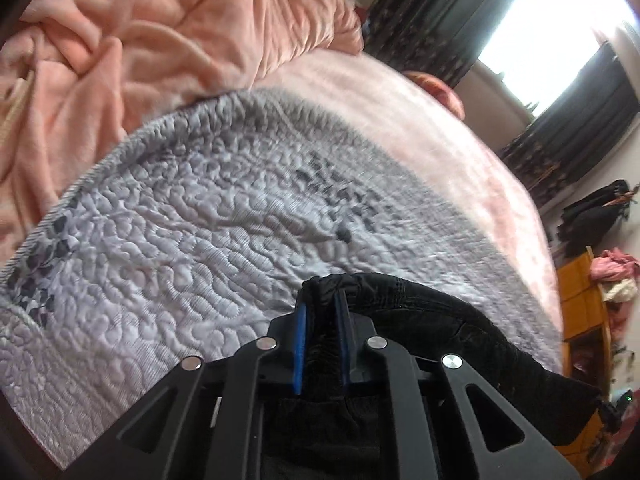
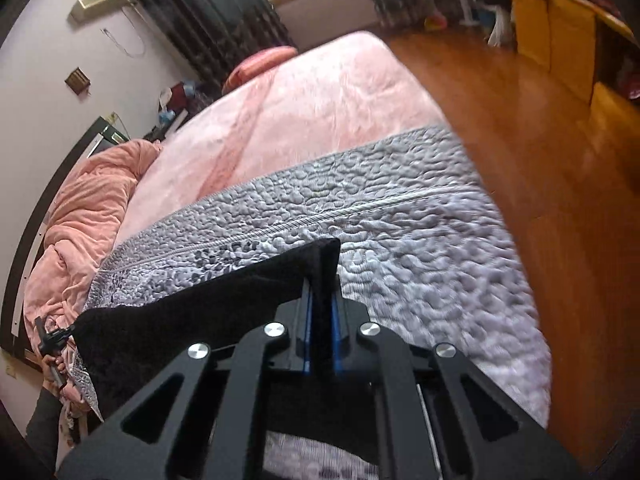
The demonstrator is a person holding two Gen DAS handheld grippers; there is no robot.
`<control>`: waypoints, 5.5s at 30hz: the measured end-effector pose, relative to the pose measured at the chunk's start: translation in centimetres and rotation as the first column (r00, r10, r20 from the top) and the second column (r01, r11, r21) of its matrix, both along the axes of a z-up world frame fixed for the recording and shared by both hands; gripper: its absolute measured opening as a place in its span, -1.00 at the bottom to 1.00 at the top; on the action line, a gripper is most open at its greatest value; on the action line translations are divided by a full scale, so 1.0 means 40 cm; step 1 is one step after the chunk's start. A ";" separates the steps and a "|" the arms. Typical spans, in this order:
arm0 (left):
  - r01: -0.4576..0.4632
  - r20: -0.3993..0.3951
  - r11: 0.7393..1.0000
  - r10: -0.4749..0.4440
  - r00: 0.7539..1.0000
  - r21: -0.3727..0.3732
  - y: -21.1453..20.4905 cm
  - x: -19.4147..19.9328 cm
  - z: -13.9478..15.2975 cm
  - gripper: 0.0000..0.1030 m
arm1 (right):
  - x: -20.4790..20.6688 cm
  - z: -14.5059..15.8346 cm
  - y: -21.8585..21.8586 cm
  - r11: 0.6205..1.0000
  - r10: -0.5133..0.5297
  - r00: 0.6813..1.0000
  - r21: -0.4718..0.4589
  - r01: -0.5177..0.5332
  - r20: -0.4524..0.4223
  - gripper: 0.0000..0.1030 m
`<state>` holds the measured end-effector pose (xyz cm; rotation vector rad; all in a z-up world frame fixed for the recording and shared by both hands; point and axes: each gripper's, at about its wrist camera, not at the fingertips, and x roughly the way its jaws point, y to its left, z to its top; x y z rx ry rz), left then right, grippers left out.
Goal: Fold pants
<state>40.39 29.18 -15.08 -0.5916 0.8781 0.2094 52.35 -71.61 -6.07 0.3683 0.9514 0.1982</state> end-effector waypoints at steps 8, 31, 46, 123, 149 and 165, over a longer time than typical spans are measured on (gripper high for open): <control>0.030 0.045 0.999 -0.029 0.999 -0.013 -0.008 -0.141 0.090 -0.75 | -0.221 0.057 -0.019 0.998 -0.059 0.996 -0.017 0.060 0.060 -0.88; -0.027 0.045 0.995 0.031 0.999 -0.101 0.012 -0.427 0.061 -0.73 | -0.587 0.015 0.004 0.989 -0.113 0.990 -0.089 0.120 0.080 -0.83; -0.038 -0.009 0.991 0.037 0.999 -0.130 0.017 -0.565 -0.061 -0.75 | -0.742 -0.033 0.032 0.983 -0.158 0.982 -0.074 0.166 0.107 -0.63; -0.152 -0.256 0.988 0.148 0.955 0.002 -0.043 -0.576 -0.318 -0.78 | -1.004 -0.548 -0.015 0.615 -0.589 0.747 0.429 0.662 -0.308 -0.85; -0.107 -0.172 0.985 0.130 0.976 0.136 -0.261 -0.593 -0.311 0.60 | -1.024 -0.492 -0.104 0.581 -0.650 0.732 0.487 0.652 -0.205 -0.30; -0.203 -0.108 0.976 0.211 0.972 0.077 -0.303 -0.604 -0.327 0.83 | -1.092 -0.604 -0.092 0.450 -0.618 0.739 0.650 0.612 -0.268 0.14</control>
